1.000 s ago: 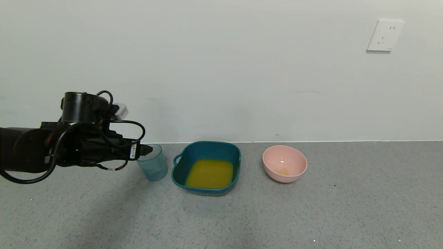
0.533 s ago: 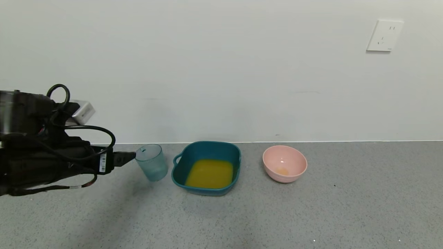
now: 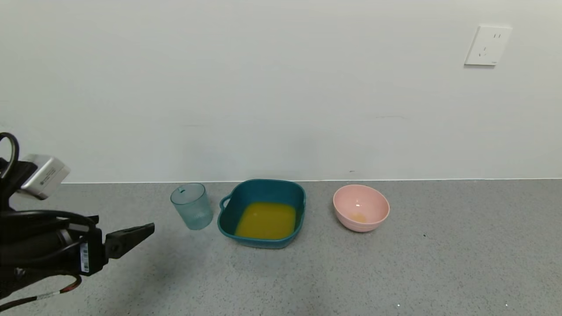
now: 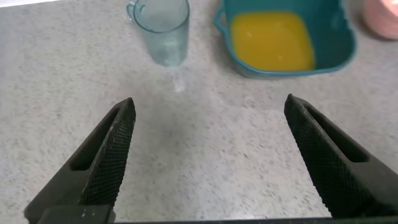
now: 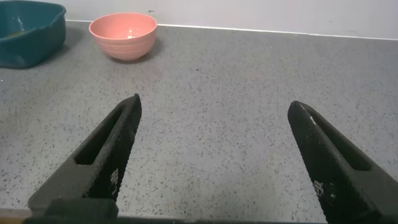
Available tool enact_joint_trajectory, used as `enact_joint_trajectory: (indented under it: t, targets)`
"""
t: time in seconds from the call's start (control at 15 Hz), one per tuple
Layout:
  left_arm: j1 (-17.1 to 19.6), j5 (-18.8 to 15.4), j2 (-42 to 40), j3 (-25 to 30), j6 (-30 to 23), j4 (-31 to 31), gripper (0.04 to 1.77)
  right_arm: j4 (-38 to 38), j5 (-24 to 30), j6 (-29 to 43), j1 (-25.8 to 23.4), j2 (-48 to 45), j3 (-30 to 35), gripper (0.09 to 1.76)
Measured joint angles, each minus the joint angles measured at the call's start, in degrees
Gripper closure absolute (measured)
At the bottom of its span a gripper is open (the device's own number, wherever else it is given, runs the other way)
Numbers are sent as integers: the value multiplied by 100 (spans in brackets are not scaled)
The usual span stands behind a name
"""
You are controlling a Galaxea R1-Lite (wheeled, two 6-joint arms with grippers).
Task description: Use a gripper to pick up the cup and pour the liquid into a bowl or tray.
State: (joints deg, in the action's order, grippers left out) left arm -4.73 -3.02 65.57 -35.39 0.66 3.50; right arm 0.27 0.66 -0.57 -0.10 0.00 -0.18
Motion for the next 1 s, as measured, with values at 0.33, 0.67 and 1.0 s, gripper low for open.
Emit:
enact_joint_trajectory:
  t: [0.33, 0.67, 1.0]
  targets:
    - [-11, -315, -1103, 690, -132, 30, 9, -2, 0, 0, 0, 0, 0, 14]
    - [357, -1064, -2567, 1488, -134, 33, 9, -2, 0, -2, 0, 0, 0, 14]
    - [578, -1213, -4485, 2249, -137, -76, 9, -2, 0, -2, 2, 0, 0, 14]
